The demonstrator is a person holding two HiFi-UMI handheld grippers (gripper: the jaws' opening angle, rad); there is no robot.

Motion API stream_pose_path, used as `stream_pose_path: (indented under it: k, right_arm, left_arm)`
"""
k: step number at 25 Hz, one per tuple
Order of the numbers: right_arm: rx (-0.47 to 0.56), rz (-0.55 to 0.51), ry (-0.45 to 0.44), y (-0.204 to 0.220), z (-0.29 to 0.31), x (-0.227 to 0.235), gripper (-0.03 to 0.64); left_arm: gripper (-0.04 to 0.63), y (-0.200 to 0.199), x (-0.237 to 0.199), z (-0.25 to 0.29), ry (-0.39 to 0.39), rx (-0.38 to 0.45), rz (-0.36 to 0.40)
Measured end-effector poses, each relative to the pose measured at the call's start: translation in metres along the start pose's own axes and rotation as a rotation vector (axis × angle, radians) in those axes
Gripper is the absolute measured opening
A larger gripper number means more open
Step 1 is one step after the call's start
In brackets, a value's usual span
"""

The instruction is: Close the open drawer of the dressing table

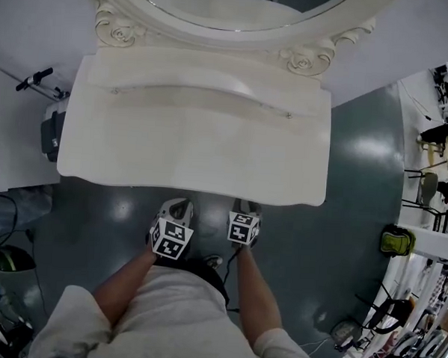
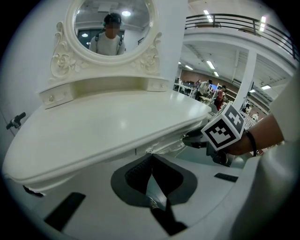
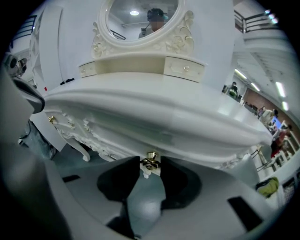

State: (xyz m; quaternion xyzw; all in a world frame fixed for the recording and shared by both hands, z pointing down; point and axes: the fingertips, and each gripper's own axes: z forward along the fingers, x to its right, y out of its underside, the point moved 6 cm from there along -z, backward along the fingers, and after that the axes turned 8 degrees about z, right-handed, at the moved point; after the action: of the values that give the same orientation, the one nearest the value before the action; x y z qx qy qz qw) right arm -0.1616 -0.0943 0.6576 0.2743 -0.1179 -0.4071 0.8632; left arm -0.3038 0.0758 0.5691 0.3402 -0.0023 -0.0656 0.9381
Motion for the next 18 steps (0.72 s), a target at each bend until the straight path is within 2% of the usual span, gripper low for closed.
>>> stream_pose_path:
  k: [4, 7, 11, 13, 18]
  right_arm:
    - [0.018, -0.003, -0.042, 0.008, -0.029, 0.002, 0.146]
    - [0.074, 0.02, -0.061, 0.001, -0.053, 0.007, 0.146]
    - [0.139, 0.023, -0.146, -0.006, -0.097, -0.005, 0.07]
    - [0.193, 0.016, -0.159, -0.006, -0.123, -0.005, 0.027]
    - [0.38, 0.041, -0.159, -0.024, -0.196, 0.006, 0.015]
  left_arm:
    - [0.008, -0.002, 0.024, -0.014, -0.007, 0.006, -0.031]
    - [0.008, -0.018, 0.037, -0.015, 0.001, 0.037, -0.02]
    - [0.008, -0.03, 0.061, -0.023, -0.006, 0.078, -0.032]
    - [0.008, -0.038, 0.078, -0.033, -0.012, 0.125, -0.056]
    - [0.008, -0.059, 0.11, -0.064, -0.056, 0.241, -0.072]
